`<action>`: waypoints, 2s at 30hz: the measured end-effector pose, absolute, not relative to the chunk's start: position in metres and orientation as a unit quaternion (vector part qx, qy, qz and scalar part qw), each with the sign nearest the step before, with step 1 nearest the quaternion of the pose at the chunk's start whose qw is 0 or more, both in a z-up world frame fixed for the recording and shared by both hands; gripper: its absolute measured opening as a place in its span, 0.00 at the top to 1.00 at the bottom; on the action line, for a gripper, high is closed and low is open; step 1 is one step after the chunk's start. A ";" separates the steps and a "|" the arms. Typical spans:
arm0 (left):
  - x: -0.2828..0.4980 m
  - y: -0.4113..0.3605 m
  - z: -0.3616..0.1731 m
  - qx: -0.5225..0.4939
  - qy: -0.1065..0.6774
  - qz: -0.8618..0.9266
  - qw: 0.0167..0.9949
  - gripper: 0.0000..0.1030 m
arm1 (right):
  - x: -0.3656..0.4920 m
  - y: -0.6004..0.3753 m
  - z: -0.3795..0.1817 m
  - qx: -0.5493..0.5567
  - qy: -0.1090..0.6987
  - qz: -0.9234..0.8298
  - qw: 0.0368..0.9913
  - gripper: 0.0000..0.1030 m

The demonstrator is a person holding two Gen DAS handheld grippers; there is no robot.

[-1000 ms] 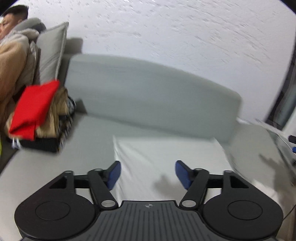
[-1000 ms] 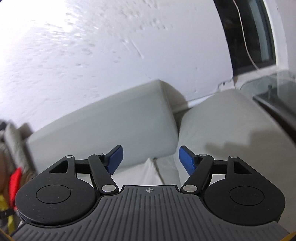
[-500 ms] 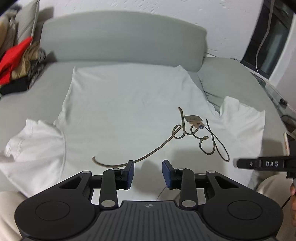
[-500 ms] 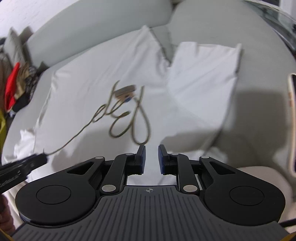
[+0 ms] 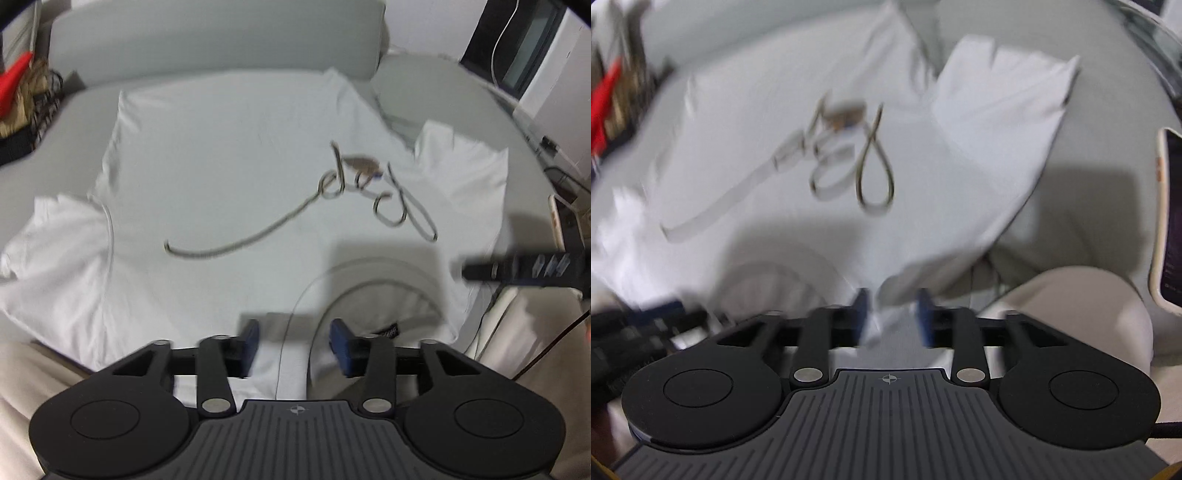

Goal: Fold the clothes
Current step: 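Grasp the sleeve nearest the right gripper with the right gripper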

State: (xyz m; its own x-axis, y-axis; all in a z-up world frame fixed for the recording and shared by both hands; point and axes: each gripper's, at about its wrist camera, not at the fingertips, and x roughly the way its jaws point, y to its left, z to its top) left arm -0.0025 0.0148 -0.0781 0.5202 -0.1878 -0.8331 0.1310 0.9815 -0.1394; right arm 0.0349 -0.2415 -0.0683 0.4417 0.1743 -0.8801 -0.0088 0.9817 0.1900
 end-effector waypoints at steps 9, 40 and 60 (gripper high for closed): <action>0.004 0.024 -0.080 -0.050 0.482 -0.067 0.872 0.52 | 0.042 -0.315 -0.059 0.212 0.395 -0.051 0.892 0.34; 0.014 0.013 -0.095 -0.035 0.495 -0.071 0.866 0.51 | 0.152 -0.403 -0.105 0.284 0.383 -0.067 0.877 0.54; 0.011 0.012 -0.097 -0.034 0.493 -0.071 0.867 0.51 | 0.155 -0.403 -0.106 0.279 0.387 -0.034 0.878 0.49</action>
